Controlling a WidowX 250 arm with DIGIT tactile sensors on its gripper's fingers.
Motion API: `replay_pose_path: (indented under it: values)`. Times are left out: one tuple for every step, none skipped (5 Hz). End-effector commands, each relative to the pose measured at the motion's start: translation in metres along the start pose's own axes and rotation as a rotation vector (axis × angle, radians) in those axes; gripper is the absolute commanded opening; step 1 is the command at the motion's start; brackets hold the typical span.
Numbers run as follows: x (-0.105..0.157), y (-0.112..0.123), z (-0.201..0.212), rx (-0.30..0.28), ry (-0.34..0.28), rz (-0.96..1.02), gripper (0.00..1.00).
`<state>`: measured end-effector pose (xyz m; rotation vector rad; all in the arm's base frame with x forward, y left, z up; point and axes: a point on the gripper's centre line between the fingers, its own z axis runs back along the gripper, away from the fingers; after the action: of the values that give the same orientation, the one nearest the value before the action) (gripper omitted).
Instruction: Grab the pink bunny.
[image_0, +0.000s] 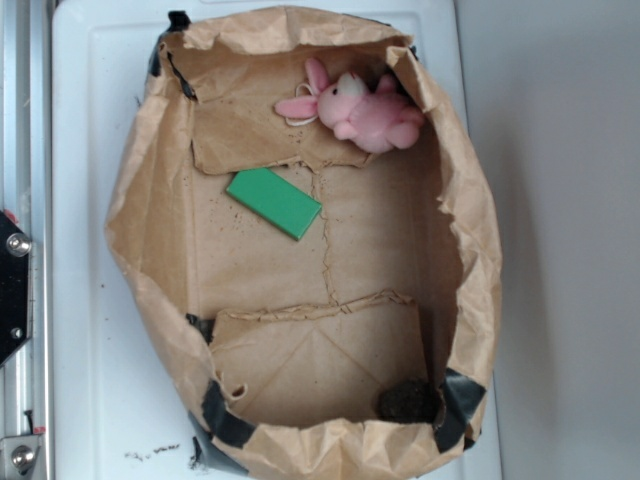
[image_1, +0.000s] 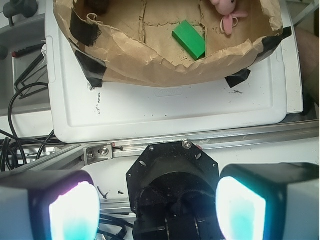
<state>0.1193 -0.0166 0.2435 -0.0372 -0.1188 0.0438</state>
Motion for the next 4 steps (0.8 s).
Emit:
replay_pose_path:
  values:
    - [0.000,0.000,0.000,0.000,0.000,0.000,1.00]
    - [0.048,0.005,-0.018,0.001,0.040,0.138,1.00]
    - [0.095,0.008,-0.049,0.042,-0.002,0.164,1.00]
    - [0.118,0.014,-0.067,0.061,-0.026,0.184,1.00]
